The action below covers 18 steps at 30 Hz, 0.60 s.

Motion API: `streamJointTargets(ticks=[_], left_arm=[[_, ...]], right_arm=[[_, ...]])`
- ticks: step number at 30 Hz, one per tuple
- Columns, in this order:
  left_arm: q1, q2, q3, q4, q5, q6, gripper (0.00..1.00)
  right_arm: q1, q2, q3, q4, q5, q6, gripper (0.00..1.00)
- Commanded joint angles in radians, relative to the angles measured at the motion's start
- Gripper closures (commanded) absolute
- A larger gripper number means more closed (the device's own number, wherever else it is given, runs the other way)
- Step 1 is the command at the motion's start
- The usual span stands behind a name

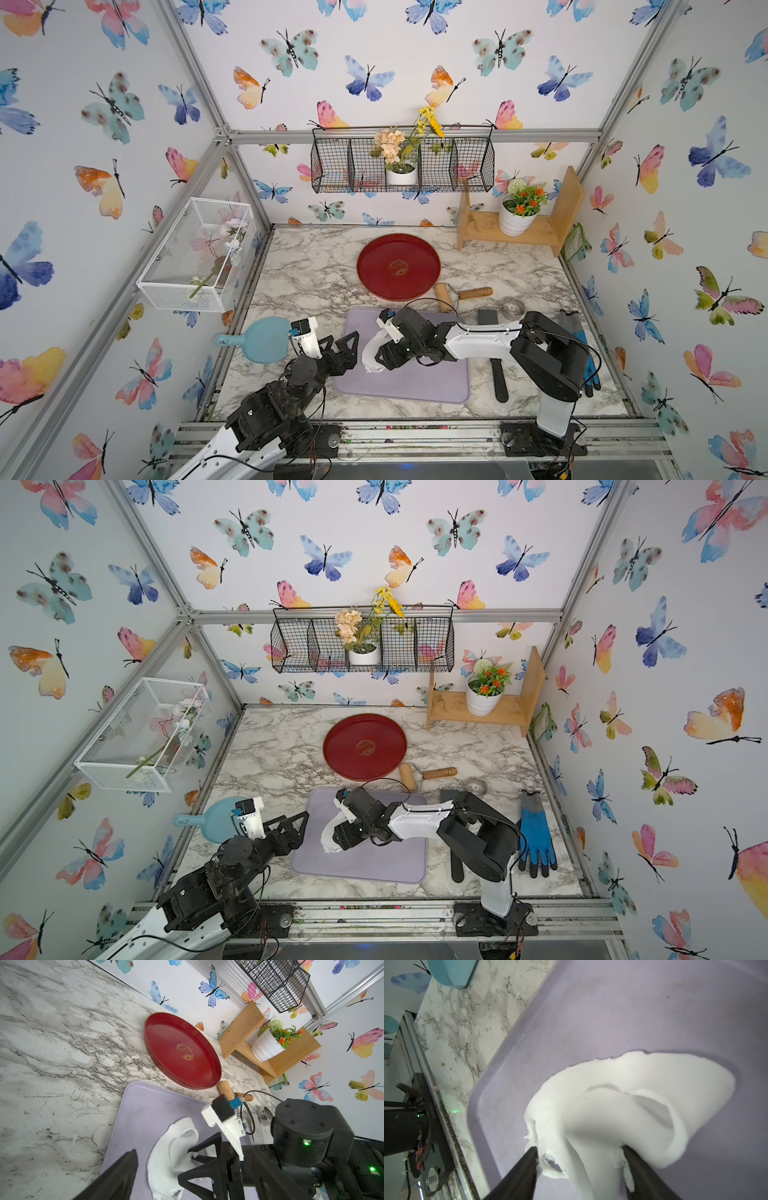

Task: Roll out the dumpling wrappers from the dough
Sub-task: Remove the dumpling wrapper from the work surface.

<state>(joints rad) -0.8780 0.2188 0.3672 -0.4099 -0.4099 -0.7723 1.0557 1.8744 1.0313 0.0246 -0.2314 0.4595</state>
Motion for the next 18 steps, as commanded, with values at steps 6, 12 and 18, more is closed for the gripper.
streamJointTargets(ticks=[6,12,18], left_arm=[[0.005,-0.001,-0.01,-0.006,-0.032,-0.009,0.09],[0.005,-0.002,-0.017,-0.003,-0.03,-0.013,0.09],[0.005,-0.005,-0.026,-0.002,-0.027,-0.022,0.09]], right_arm=[[0.008,-0.078,0.032,-0.108,0.052,0.004,0.33],[0.008,-0.152,0.082,-0.145,0.092,-0.03,0.33],[0.008,-0.163,0.124,-0.221,0.14,-0.073,0.31]])
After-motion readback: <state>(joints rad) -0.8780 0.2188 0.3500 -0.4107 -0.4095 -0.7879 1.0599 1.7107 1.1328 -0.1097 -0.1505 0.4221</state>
